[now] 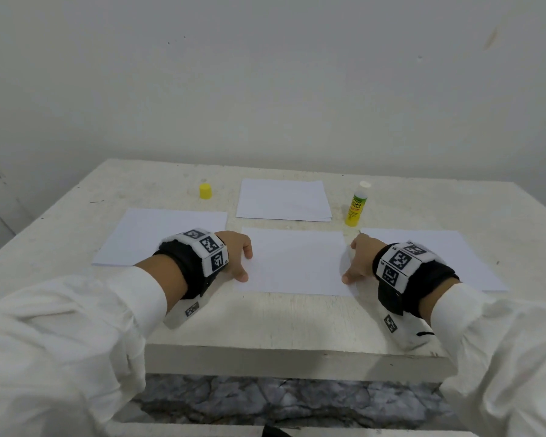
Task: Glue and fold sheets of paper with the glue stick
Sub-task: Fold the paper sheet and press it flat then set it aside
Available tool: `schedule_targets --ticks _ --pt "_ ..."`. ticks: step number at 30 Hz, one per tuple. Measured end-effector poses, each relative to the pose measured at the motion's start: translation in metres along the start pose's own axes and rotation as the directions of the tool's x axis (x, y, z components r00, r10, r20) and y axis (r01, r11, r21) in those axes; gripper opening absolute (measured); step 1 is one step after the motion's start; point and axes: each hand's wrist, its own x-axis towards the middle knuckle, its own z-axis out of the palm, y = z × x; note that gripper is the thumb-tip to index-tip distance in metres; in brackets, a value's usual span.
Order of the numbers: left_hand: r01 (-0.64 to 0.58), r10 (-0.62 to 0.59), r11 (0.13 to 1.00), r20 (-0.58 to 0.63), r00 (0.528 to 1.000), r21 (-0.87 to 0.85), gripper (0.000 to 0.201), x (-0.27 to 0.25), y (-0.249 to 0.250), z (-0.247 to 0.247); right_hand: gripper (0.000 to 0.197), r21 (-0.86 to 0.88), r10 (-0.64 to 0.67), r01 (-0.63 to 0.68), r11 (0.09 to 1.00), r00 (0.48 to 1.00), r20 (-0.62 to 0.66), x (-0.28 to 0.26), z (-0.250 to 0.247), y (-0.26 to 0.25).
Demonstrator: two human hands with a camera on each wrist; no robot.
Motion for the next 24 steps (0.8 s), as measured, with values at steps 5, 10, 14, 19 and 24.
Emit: schedule_targets --ticks 5,10,14,19,24 --pt "-0.036 0.017 0.925 0.053 0.998 0.379 0.079 0.012 -0.002 -0.002 0.07 -0.273 -0.157 0.17 0.947 0.985 0.068 -0.01 -0.008 -0.028" --pt "-0.066 0.022 0.911 0.111 0.994 0.406 0.104 0.027 -0.01 -0.001 0.09 -0.311 -0.288 0.337 0.889 0.938 0.192 0.012 0.004 -0.089" --pt "-0.058 0.016 0.925 0.116 0.993 0.375 0.129 0.036 -0.012 0.002 0.106 -0.371 -0.39 0.436 0.82 0.9 0.194 0.018 0.011 -0.13" --pt "-0.041 0.0 0.932 0.113 0.994 0.361 0.137 0.04 -0.01 0.003 0.126 -0.392 -0.355 0.438 0.809 0.896 0.267 0.023 0.007 -0.105" --pt "-0.055 0.021 0.922 0.091 0.996 0.384 0.13 0.036 -0.007 -0.001 0.121 -0.378 -0.273 0.36 0.853 0.925 0.265 0.012 -0.017 -0.028"
